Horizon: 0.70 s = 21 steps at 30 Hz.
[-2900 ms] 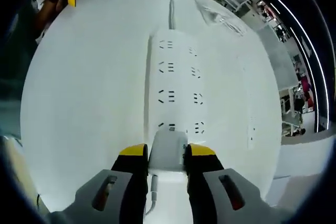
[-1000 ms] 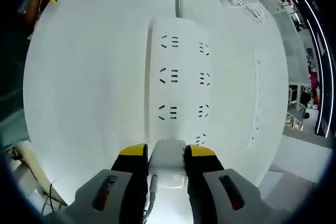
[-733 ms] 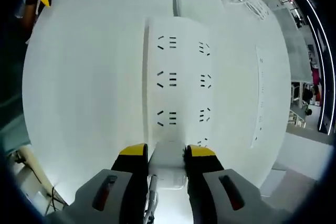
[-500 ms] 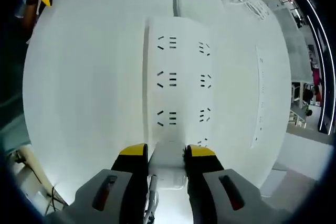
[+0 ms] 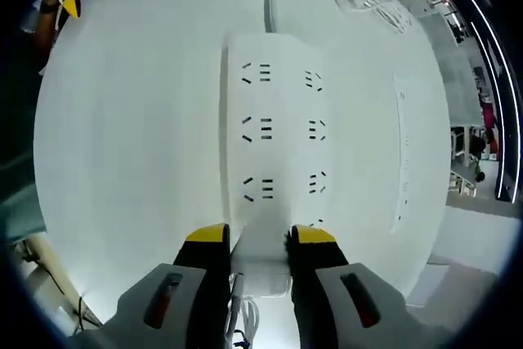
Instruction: Straighten the power strip on the desk, plug the charger into it
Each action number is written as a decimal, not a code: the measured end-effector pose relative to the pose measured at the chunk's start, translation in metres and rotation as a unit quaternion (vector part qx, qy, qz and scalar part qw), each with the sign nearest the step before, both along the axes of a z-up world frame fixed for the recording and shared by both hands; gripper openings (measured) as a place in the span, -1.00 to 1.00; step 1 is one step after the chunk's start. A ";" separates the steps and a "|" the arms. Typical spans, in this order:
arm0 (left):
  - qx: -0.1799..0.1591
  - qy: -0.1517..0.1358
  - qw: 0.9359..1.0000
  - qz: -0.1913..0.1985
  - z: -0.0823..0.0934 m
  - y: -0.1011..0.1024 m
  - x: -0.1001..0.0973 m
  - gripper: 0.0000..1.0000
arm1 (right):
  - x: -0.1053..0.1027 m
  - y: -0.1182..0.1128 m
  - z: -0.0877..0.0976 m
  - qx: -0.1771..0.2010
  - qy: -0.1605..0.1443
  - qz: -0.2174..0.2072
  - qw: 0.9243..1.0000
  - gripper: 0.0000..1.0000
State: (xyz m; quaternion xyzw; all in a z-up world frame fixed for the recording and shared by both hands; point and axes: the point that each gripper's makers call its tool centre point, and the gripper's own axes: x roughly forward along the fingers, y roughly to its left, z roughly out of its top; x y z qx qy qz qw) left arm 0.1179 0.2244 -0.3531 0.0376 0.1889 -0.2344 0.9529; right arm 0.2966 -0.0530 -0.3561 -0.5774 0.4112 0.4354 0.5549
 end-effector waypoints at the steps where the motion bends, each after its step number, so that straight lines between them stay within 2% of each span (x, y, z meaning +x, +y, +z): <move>1: 0.000 0.000 1.000 0.001 0.000 0.000 0.000 0.95 | 0.000 0.000 0.000 -0.005 -0.001 0.003 1.000 -0.50; 4: -0.001 0.002 1.000 0.000 -0.002 0.000 0.001 0.95 | 0.003 -0.001 0.000 -0.015 -0.002 0.007 1.000 -0.50; 15: -0.003 0.002 1.000 0.001 -0.003 0.002 0.000 0.95 | 0.004 -0.001 0.000 -0.007 -0.021 0.012 1.000 -0.50; 21: -0.001 0.000 1.000 0.000 -0.002 0.001 0.000 0.94 | 0.004 -0.001 -0.001 -0.014 -0.010 0.018 1.000 -0.49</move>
